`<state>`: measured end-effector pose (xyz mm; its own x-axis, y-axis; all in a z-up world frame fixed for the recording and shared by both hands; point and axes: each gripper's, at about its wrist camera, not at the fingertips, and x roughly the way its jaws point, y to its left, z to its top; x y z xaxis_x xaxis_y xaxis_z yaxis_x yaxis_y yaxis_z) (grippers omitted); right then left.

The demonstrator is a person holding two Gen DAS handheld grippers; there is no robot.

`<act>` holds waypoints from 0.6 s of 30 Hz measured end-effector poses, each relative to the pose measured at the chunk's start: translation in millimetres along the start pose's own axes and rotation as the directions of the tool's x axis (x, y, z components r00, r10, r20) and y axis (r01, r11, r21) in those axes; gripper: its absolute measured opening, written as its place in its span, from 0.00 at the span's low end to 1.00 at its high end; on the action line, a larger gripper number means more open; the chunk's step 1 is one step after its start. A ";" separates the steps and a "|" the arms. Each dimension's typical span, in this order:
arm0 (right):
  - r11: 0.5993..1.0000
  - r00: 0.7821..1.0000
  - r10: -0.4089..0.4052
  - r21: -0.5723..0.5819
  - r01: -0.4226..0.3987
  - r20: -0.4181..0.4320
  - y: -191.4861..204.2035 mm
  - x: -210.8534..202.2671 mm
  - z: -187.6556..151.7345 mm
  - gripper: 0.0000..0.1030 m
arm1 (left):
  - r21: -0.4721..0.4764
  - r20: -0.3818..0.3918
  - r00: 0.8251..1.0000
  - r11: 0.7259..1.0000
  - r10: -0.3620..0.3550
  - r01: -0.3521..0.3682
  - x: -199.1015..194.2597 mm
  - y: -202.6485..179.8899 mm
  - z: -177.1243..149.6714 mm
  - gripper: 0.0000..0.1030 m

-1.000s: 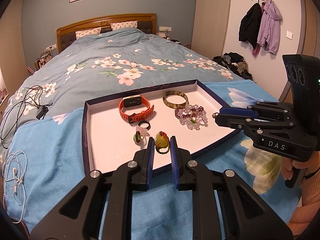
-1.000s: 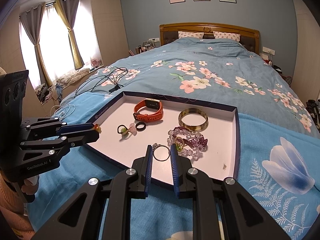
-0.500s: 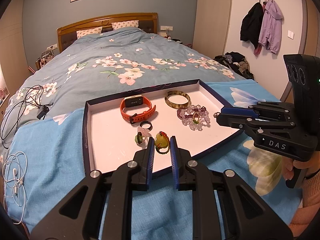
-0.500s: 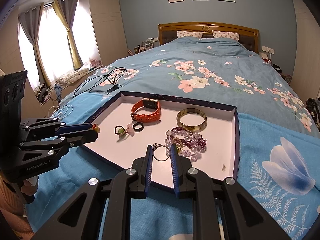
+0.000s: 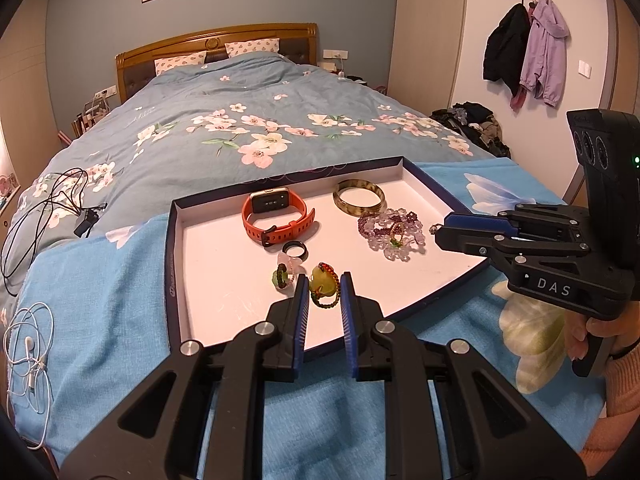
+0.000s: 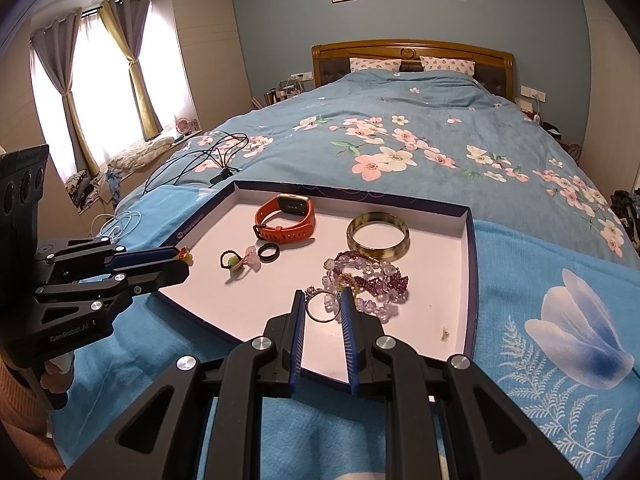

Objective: Organize jewelry
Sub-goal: 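Lower the keychain and ring into the box lid and open both tools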

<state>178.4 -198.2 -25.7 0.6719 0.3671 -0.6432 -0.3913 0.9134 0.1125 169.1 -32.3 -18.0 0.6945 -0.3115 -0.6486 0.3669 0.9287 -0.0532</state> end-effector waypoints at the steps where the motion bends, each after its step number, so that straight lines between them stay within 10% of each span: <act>1: 1.000 1.000 0.000 0.001 0.000 -0.002 0.0 0.4 -0.2 0.15 | -0.001 0.000 1.000 1.000 0.000 0.000 -0.3 -0.9 -0.2 0.16; 18: 1.000 1.000 -0.006 0.015 0.007 -0.022 -1.7 7.4 0.5 0.15 | -0.001 -0.020 1.000 1.000 0.018 -0.018 11.7 0.1 -1.4 0.16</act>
<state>184.4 -197.0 -30.3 0.6606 0.3575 -0.6601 -0.3772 0.9183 0.1198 176.4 -35.5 -26.6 0.6884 -0.2905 -0.6646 0.3536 0.9345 -0.0422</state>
